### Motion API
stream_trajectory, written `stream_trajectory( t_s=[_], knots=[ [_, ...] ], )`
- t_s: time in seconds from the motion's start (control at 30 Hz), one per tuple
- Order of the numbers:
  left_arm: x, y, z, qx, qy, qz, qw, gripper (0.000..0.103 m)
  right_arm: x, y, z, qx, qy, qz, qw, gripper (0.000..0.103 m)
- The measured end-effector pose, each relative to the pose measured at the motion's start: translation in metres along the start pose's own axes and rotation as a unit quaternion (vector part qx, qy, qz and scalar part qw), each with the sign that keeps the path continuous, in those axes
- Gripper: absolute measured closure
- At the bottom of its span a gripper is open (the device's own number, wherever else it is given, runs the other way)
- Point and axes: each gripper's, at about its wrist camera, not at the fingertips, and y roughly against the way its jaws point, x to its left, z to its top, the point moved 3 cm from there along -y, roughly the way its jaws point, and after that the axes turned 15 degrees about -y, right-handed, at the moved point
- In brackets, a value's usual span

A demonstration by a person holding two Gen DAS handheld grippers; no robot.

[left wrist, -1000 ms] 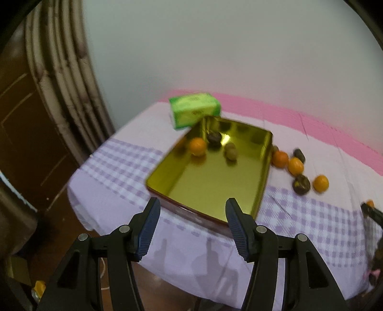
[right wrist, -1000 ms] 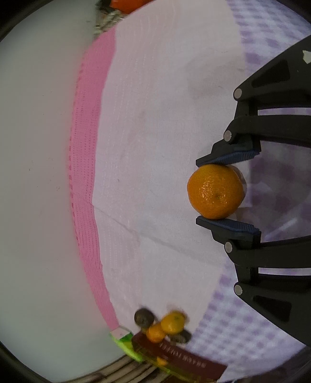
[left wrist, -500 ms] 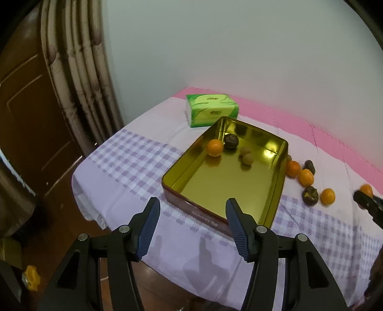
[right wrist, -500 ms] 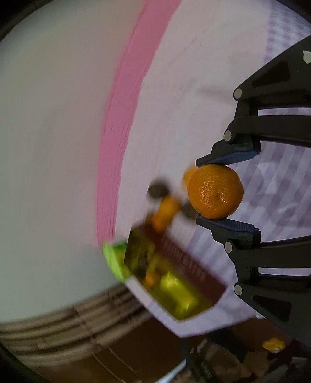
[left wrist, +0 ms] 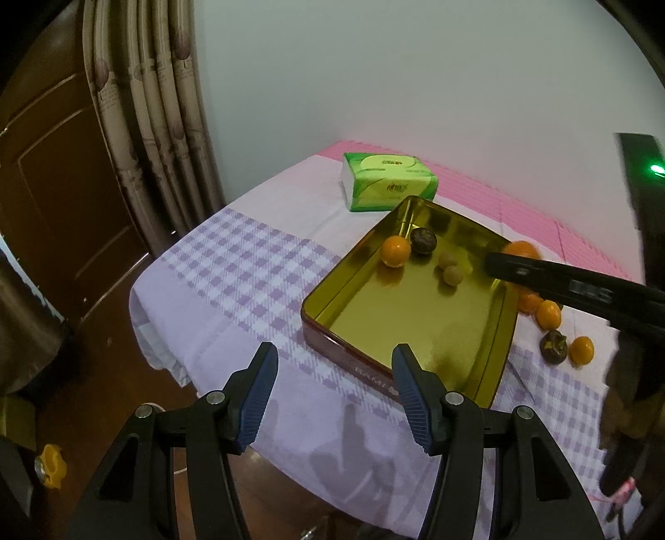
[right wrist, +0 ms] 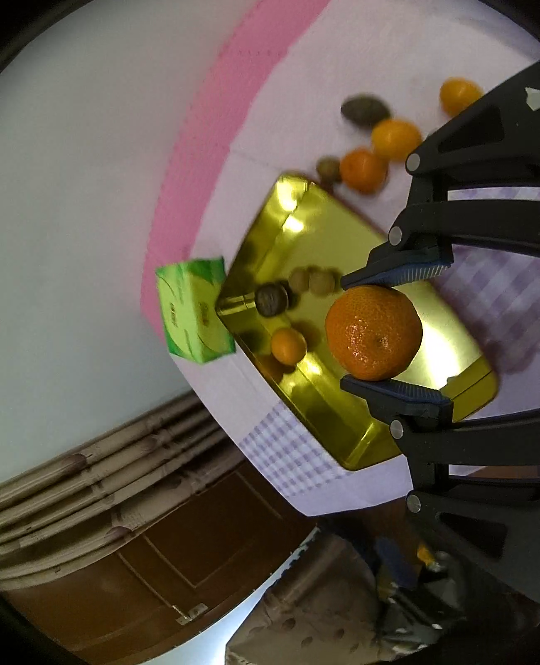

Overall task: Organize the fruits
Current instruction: 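Carry the held mandarin with the right gripper into the gold tin and release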

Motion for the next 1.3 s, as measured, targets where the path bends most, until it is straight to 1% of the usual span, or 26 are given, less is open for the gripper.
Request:
stream_trajectory(
  t_s=[0.17,0.4,0.5,0.63,0.87,1.3],
  knots=[
    [0.003,-0.006,-0.001,0.013,0.007,-0.005,0.9999,0.045,0.001,-0.029,0.005,0.027,-0.007,-0.012,1.000,0.065],
    [0.006,-0.016,-0.004,0.031,0.015,-0.015,0.9993,0.045,-0.001,-0.057,0.017,0.049,-0.007,-0.037,0.998,0.065],
    [0.007,-0.020,-0.005,0.038,0.017,-0.016,0.9990,0.044,0.000,-0.066,0.021,0.055,-0.009,-0.040,0.998,0.065],
    [0.008,-0.022,-0.006,0.043,0.020,-0.015,0.9987,0.042,0.002,-0.071,0.022,0.059,-0.001,-0.054,0.997,0.065],
    [0.011,-0.025,-0.007,0.049,0.027,-0.018,0.9983,0.041,-0.001,-0.078,0.022,0.062,-0.008,-0.055,0.997,0.065],
    [0.010,-0.025,-0.008,0.050,0.023,-0.018,0.9983,0.040,-0.001,-0.085,0.025,0.063,-0.014,-0.052,0.997,0.064]
  ],
)
